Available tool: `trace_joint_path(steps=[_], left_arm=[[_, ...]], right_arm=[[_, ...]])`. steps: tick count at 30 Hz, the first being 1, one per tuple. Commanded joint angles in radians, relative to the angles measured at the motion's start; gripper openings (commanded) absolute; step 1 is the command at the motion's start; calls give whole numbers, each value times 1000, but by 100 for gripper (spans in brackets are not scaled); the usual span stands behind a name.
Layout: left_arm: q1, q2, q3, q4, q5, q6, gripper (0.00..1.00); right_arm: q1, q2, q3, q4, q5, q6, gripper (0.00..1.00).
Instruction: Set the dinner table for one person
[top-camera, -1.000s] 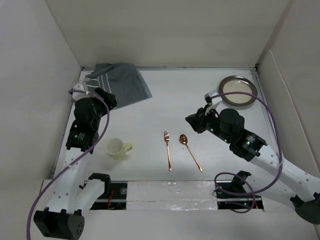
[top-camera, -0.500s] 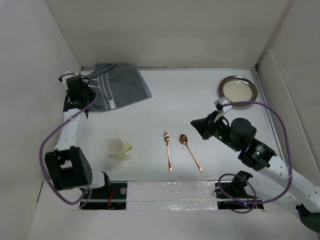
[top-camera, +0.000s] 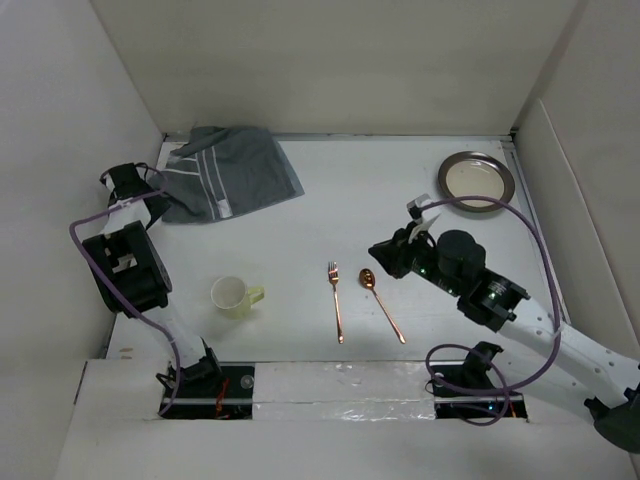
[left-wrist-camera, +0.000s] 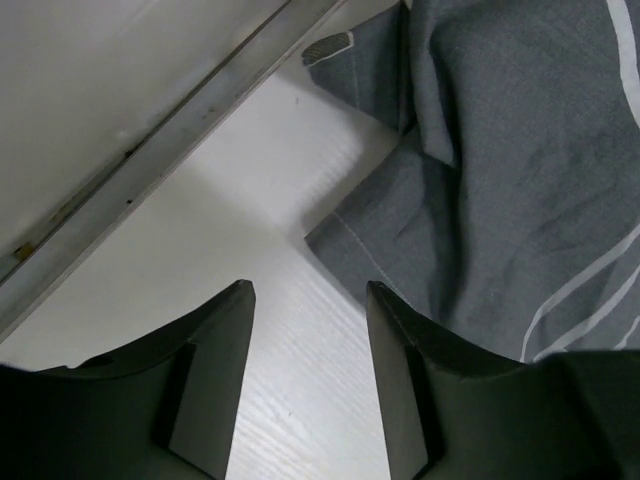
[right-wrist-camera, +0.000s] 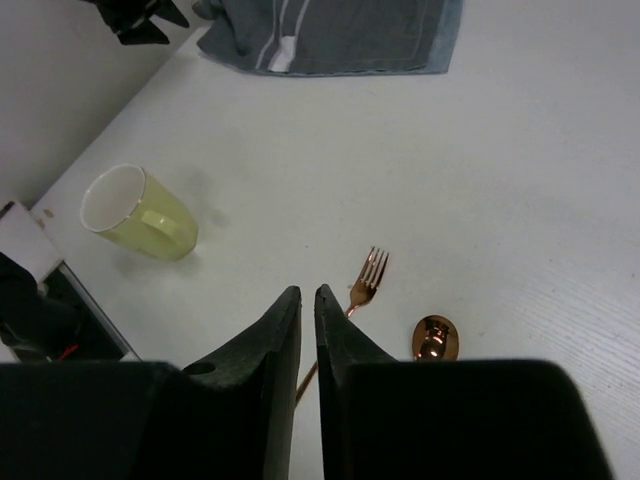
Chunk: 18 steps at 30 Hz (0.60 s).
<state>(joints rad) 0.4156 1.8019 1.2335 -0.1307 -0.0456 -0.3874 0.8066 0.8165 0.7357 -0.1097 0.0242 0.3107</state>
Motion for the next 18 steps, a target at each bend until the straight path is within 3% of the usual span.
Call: trace_joint_path(steps=[1, 3, 10, 12, 13, 16, 18], left_arm=[[-3, 28, 69, 36, 18, 47, 46], [-3, 60, 80, 48, 27, 53, 52], [-3, 149, 107, 59, 39, 45, 47], [-3, 165, 104, 77, 39, 39, 43], [-3, 174, 100, 86, 41, 35, 36], [-3, 185, 106, 88, 73, 30, 33], [-21, 203, 118, 85, 78, 30, 20]], right_arm=[[6, 30, 28, 67, -17, -18, 22], [6, 50, 33, 79, -48, -18, 23], [6, 79, 39, 87, -50, -19, 24], [6, 84, 45, 90, -52, -16, 24], [6, 88, 50, 88, -49, -16, 24], [6, 93, 59, 88, -47, -16, 24], [6, 102, 67, 93, -46, -18, 24]])
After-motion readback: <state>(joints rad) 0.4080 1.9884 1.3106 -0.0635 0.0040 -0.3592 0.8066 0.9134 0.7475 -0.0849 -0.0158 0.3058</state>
